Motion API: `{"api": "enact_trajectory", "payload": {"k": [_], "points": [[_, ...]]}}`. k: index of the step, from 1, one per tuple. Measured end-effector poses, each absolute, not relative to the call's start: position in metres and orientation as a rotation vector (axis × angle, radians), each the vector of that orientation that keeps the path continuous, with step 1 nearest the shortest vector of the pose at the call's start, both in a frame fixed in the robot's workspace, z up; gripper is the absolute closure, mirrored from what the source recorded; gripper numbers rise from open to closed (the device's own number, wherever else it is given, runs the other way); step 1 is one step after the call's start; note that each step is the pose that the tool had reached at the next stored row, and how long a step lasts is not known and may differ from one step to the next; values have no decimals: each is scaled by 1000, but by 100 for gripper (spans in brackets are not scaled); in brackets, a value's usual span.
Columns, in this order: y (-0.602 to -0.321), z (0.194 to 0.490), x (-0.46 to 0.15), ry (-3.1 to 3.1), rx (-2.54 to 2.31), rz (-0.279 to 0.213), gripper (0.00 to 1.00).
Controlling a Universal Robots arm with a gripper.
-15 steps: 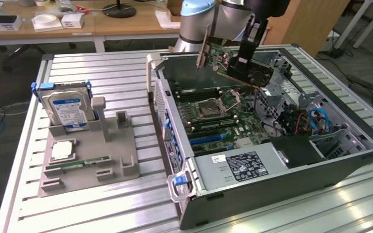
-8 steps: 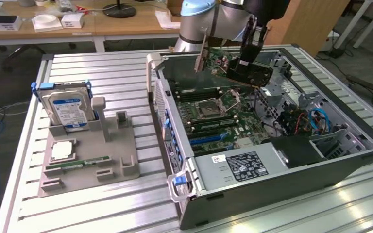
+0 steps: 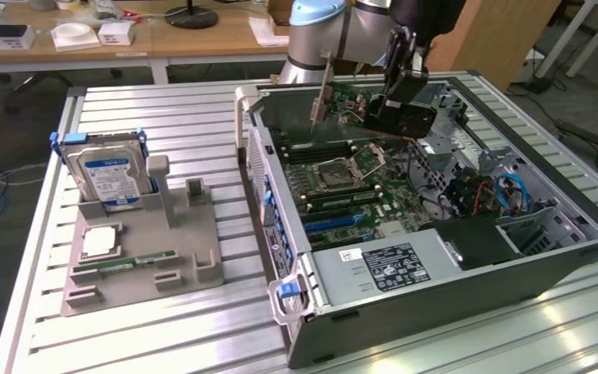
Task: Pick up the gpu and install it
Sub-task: 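Insert the gpu into the slot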
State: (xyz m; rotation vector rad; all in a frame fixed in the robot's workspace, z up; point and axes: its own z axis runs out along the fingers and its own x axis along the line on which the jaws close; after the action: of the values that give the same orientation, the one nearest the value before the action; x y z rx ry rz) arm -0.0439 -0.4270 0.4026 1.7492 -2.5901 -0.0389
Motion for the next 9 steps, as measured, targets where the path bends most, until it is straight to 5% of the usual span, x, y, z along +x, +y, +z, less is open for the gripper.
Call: {"api": "enact_trajectory", "payload": {"k": [9], "points": [[-427,400,-44,-2499,1933,2,74]]}}
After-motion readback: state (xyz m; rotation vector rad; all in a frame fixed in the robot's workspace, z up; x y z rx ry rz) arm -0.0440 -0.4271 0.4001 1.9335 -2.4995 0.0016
